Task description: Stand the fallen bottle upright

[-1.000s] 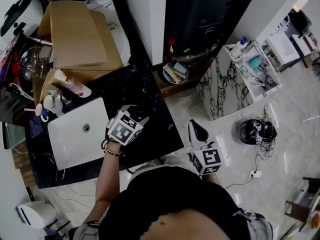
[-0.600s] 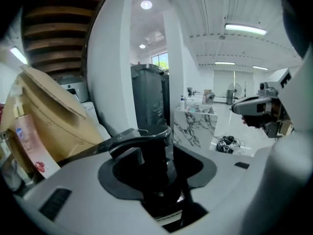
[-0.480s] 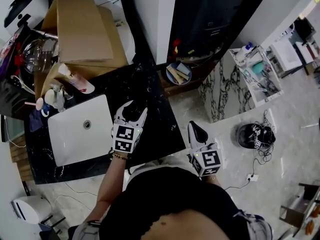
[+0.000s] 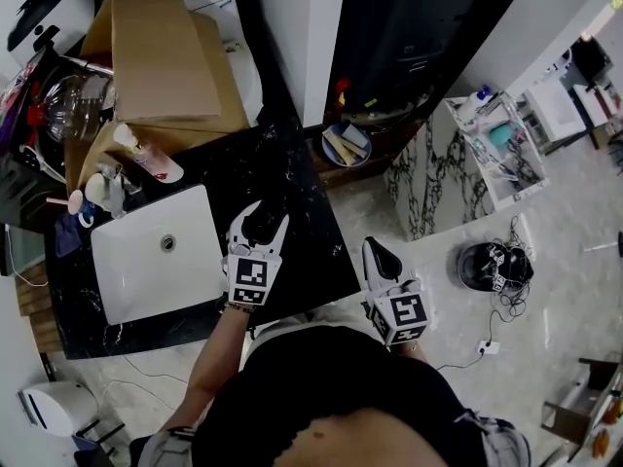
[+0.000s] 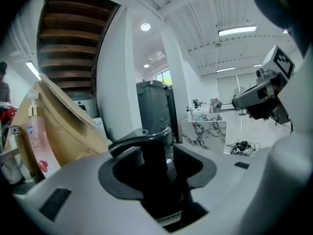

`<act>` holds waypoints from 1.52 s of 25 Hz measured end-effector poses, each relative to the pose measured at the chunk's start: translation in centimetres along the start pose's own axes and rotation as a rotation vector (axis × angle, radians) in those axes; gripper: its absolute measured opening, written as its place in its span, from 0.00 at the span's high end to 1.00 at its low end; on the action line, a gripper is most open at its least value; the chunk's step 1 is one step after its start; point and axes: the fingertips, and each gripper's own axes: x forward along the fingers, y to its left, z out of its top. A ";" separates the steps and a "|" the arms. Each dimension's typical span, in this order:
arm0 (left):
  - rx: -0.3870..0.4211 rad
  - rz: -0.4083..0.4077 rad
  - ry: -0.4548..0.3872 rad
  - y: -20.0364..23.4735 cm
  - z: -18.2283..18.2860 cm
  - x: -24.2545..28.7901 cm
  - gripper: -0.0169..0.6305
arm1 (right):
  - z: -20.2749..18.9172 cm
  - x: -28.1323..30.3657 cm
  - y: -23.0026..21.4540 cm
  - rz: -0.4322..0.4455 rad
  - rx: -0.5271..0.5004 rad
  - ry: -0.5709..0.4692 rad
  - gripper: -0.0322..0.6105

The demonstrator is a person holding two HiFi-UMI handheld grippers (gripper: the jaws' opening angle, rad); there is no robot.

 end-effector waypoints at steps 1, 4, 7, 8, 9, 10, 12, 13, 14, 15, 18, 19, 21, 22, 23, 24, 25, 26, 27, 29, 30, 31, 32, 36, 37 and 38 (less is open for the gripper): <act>0.002 0.001 -0.001 -0.1 -0.1 0.0 0.65 | 0.0 0.0 0.0 0.001 -0.001 0.001 0.94; 0.014 0.008 -0.008 -0.2 -0.1 0.0 0.65 | 0.0 0.1 -0.1 0.002 -0.002 0.001 0.95; 0.017 0.007 -0.013 -0.3 -0.1 0.1 0.65 | 0.0 0.1 0.1 0.007 0.000 -0.001 0.94; 0.021 0.007 -0.014 -0.3 -0.1 0.1 0.65 | 0.0 0.2 0.1 0.010 0.000 -0.002 0.94; 0.027 0.006 -0.014 -0.3 -0.1 0.1 0.64 | 0.0 0.2 0.2 0.013 -0.002 -0.003 0.94; 0.034 0.007 -0.015 -0.3 -0.2 0.1 0.64 | 0.0 0.3 0.2 0.015 -0.003 -0.004 0.94; 0.049 0.013 -0.011 -0.3 -0.2 0.1 0.64 | 0.0 0.4 0.3 0.020 -0.005 -0.006 0.95; 0.055 0.018 -0.006 -0.2 -0.3 0.1 0.63 | 0.1 0.4 0.3 0.023 -0.006 -0.007 0.95; 0.055 0.022 0.000 -0.2 -0.4 0.0 0.60 | 0.2 0.4 0.3 0.025 -0.007 -0.009 0.94; 0.049 0.025 0.006 -0.1 -0.5 0.0 0.57 | 0.2 0.4 0.4 0.027 -0.007 -0.010 0.95; 0.007 0.032 0.014 0.1 -1.0 -0.2 0.50 | 0.2 0.3 0.3 0.033 -0.011 -0.010 0.94; -0.007 0.034 0.012 0.2 -1.1 -0.3 0.50 | 0.2 0.3 0.3 0.033 -0.011 -0.009 0.95; -0.022 0.039 0.011 0.3 -1.2 -0.6 0.48 | 0.1 0.3 0.3 0.034 -0.009 -0.007 0.94; -0.026 0.041 0.012 0.3 -1.3 -0.7 0.47 | 0.0 0.3 0.2 0.034 -0.008 -0.006 0.94; -0.032 0.041 0.013 0.2 -1.3 -0.9 0.47 | 0.0 0.3 0.2 0.035 -0.009 -0.005 0.94; -0.042 0.040 0.014 0.1 -1.4 -1.0 0.47 | -0.1 0.4 0.2 0.039 -0.010 -0.003 0.94; -0.054 0.038 0.015 -0.1 -1.5 -1.1 0.47 | -0.1 0.4 0.2 0.043 -0.012 -0.002 0.94; -0.066 0.038 0.016 -0.3 -1.6 -1.3 0.47 | -0.1 0.5 0.3 0.050 -0.015 -0.001 0.94; -0.077 0.042 0.017 -0.4 -1.7 -1.6 0.47 | -0.1 0.6 0.4 0.057 -0.018 0.000 0.94; -0.093 0.057 0.023 -0.6 -2.0 -2.4 0.46 | -0.1 0.7 0.7 0.073 -0.022 0.002 0.94; -0.099 0.065 0.025 -0.6 -2.1 -2.8 0.46 | -0.1 0.7 0.8 0.080 -0.023 0.002 0.94; -0.107 0.072 0.025 -0.7 -2.2 -3.3 0.46 | 0.0 0.8 0.9 0.088 -0.025 0.003 0.94; -0.120 0.079 0.023 -0.6 -2.3 -3.8 0.45 | 0.0 0.9 1.1 0.096 -0.028 0.004 0.94; -0.183 0.122 0.029 -0.2 -2.7 -6.3 0.45 | -0.1 1.5 1.8 0.141 -0.042 0.015 0.95; -0.188 0.135 0.024 0.0 -2.6 -7.0 0.45 | -0.1 1.6 2.0 0.154 -0.046 0.018 0.95; -0.191 0.148 0.011 0.1 -2.5 -7.7 0.45 | -0.1 1.9 2.3 0.167 -0.050 0.021 0.94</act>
